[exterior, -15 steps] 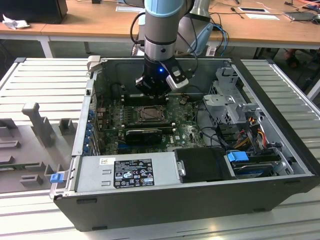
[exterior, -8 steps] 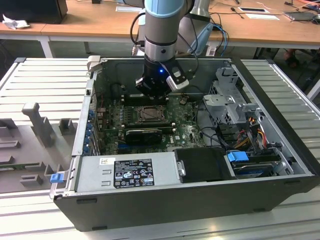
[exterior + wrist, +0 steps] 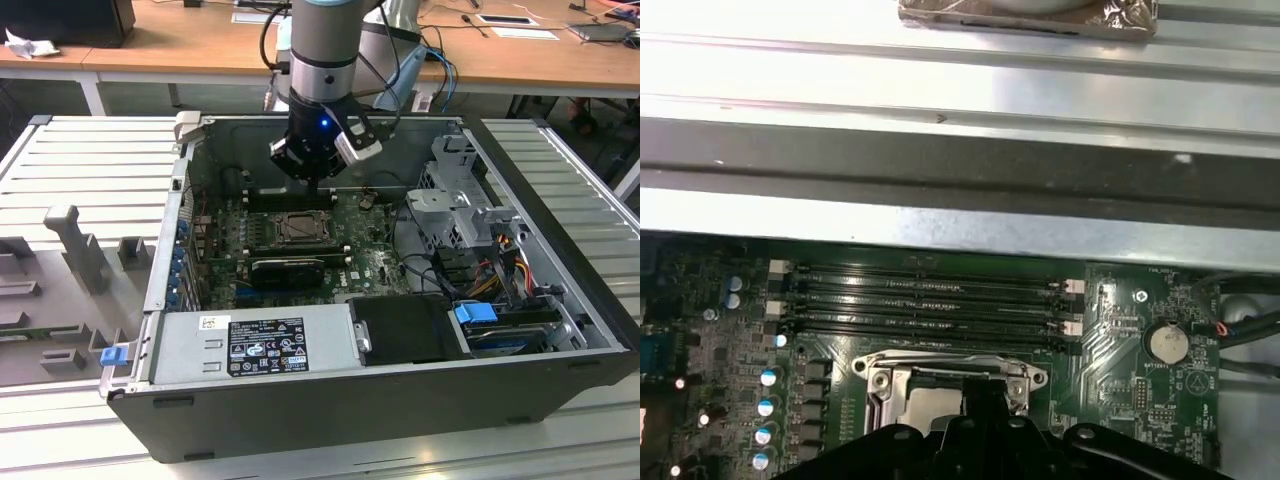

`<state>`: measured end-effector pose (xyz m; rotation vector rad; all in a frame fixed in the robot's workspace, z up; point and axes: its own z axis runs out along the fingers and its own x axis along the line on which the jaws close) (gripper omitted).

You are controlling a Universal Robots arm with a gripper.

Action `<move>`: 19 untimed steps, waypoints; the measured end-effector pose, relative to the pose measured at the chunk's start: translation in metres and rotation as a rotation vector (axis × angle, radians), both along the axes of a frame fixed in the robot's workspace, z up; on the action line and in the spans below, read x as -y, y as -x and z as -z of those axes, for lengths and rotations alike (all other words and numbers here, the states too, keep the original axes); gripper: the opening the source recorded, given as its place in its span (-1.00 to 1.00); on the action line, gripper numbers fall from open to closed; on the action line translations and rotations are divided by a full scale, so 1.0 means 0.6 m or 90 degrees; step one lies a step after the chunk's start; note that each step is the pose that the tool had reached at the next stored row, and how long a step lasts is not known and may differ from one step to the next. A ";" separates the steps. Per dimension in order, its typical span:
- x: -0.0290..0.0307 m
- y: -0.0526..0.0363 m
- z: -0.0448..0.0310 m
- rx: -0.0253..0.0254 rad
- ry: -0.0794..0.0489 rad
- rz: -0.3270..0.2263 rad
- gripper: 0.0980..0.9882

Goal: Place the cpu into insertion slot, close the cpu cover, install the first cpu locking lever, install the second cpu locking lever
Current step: 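Install the second cpu locking lever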

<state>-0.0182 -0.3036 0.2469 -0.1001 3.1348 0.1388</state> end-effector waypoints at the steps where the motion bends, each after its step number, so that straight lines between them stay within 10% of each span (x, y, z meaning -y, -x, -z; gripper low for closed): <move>1: 0.0003 0.000 0.000 0.0000 -0.001 0.000 -0.98; 19: 0.0826 0.000 0.002 -0.0035 -0.001 0.000 -0.98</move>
